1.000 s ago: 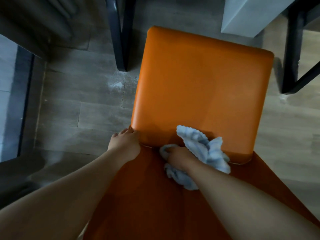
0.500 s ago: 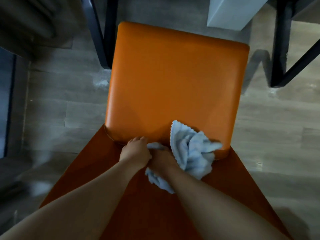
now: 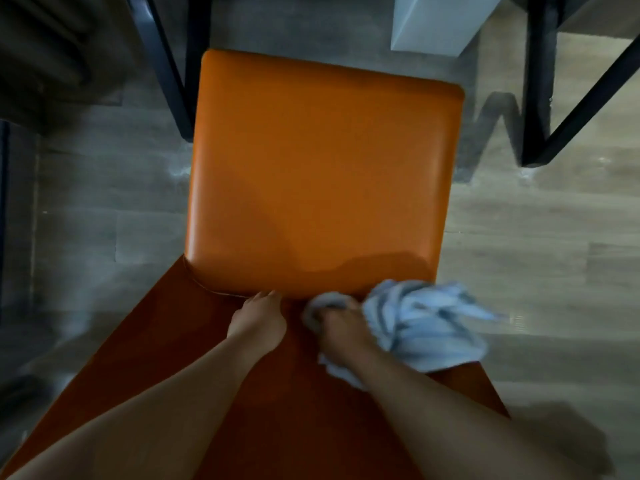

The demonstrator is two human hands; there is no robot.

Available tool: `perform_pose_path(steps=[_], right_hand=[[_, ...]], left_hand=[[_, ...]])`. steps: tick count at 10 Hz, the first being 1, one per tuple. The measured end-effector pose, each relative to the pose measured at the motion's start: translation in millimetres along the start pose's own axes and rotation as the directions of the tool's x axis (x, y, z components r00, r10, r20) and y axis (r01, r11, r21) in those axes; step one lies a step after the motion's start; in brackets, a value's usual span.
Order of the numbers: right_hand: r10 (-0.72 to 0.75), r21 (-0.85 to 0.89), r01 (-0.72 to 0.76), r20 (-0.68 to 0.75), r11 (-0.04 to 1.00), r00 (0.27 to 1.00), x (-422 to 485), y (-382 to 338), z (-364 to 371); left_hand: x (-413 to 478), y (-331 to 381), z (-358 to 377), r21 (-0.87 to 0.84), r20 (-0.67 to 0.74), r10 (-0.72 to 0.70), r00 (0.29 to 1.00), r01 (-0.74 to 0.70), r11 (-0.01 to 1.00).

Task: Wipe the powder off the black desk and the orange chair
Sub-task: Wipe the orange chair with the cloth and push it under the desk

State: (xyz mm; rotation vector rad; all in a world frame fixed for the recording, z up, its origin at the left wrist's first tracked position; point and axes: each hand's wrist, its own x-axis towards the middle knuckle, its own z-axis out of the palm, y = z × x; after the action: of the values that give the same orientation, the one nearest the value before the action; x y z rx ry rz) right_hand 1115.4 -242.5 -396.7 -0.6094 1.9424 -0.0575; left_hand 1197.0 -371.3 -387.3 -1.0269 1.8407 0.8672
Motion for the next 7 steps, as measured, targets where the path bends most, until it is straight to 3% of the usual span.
perform_pose_path(steps=[1, 2, 3, 4, 5, 6, 7], right_hand=[[-0.065, -0.032, 0.067, 0.068, 0.997, 0.996, 14, -20, 10], [-0.064, -0.052, 0.072, 0.140, 0.996, 0.988, 11, 15, -10], [0.179, 0.011, -0.182, 0.139, 0.983, 0.974, 1, 72, -49], [0.358, -0.151, -0.350, 0.031, 0.925, 0.933, -7, 92, -77], [0.242, -0.233, -0.267, -0.129, 0.935, 0.962, -16, 77, -69], [-0.060, -0.207, 0.058, -0.004, 0.977, 0.998, -15, 27, -27], [-0.030, -0.118, 0.040, 0.092, 0.992, 0.995, -7, 15, -15]], left_hand=[[7, -6, 2, -0.007, 0.000, -0.023, 1.000, 0.023, 1.000], [10, -10, -3, -0.034, 0.003, -0.057, 0.998, 0.057, 0.998], [10, -5, -7, -0.053, 0.009, -0.050, 0.999, 0.051, 0.997], [10, 3, -5, -0.047, 0.052, -0.065, 0.997, 0.068, 0.997], [11, 10, -2, -0.047, 0.070, -0.073, 0.995, 0.076, 0.996], [11, 15, 1, -0.006, 0.052, -0.053, 0.997, 0.053, 0.999], [11, 12, 5, 0.000, 0.052, -0.053, 0.997, 0.053, 0.999]])
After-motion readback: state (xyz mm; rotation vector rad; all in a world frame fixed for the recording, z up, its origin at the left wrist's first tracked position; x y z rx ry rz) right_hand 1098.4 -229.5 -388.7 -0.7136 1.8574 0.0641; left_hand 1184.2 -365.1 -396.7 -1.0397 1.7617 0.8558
